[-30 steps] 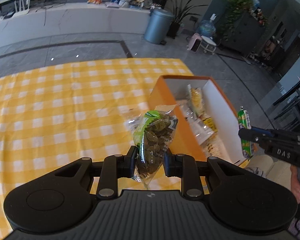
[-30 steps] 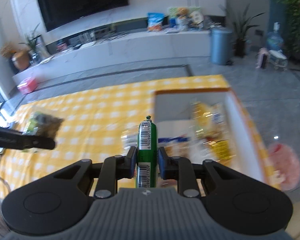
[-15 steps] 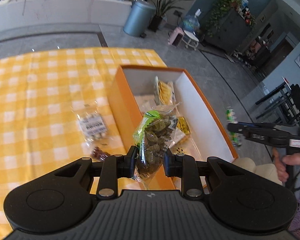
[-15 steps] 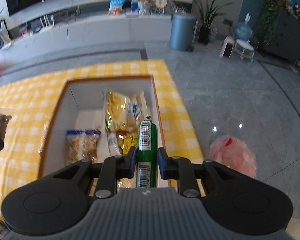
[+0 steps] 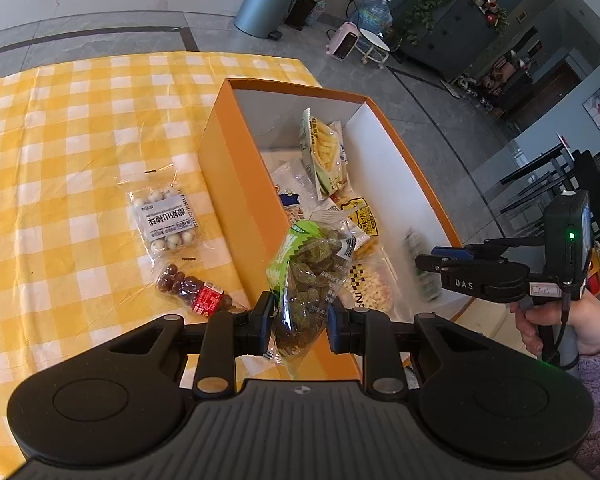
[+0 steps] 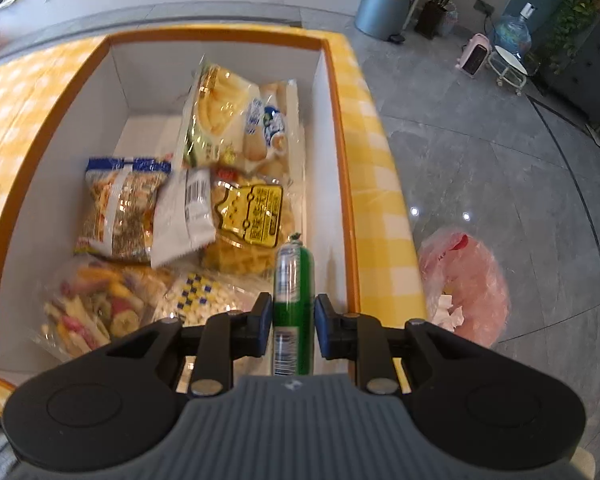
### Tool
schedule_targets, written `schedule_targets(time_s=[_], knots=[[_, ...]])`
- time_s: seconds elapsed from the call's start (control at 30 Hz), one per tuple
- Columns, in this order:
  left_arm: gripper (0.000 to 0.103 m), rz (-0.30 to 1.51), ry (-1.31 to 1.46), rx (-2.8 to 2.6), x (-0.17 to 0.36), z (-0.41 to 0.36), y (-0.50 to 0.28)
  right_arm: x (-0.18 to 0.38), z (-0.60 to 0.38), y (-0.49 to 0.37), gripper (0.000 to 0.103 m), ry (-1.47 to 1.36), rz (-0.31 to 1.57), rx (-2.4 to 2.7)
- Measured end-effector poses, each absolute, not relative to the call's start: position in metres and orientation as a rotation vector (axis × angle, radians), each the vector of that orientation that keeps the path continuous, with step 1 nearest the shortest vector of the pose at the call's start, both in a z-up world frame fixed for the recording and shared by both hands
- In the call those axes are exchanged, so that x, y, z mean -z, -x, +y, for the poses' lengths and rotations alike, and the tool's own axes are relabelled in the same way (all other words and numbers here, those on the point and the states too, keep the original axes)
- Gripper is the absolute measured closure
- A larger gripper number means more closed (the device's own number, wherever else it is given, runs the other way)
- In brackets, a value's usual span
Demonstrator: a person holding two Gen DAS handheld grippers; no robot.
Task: Organize snacks
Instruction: 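Open the right tool to drop the green tube into the box, then lower the nut bag into the box and open the left tool, then move both tools back toward the remaining snacks on the tablecloth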
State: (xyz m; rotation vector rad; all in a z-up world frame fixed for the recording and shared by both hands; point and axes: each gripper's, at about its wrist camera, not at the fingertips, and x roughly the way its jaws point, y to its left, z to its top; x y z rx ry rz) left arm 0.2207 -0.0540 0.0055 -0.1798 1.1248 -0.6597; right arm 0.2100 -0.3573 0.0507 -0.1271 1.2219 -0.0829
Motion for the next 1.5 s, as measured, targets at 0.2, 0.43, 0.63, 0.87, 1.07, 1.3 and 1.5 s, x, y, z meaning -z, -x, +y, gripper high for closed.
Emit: schedule_targets(time_s=[0.2, 0.43, 0.63, 0.87, 1.07, 1.3, 1.5], knots=[[0.073, 1.112, 0.146, 0.624, -0.019, -0.059, -0.216, -0.069, -0.353, -0.200, 0.058, 0.112, 1.153, 0.074], [0.073, 1.016, -0.007, 0.590, -0.061, -0.092, -0.224, -0.091, -0.367, -0.183, 0.054, -0.063, 1.027, 0.111], [0.073, 1.005, -0.041, 0.573, -0.059, -0.139, -0.264, -0.094, -0.377, -0.159, 0.054, -0.276, 0.935, 0.071], [0.073, 1.088, -0.007, 0.518, -0.019, -0.170, -0.303, -0.080, -0.403, -0.151, 0.055, -0.475, 0.929, 0.049], [0.073, 1.106, -0.054, 0.444, -0.002, -0.175, -0.314, -0.072, -0.403, -0.160, 0.055, -0.448, 0.951, 0.058], [0.054, 1.066, -0.122, 0.377, -0.002, -0.175, -0.315, -0.069, -0.398, -0.173, 0.055, -0.381, 1.007, 0.046], [0.013, 0.923, -0.174, 0.332, -0.026, -0.173, -0.301, -0.075, -0.394, -0.170, 0.055, -0.356, 1.003, 0.046]])
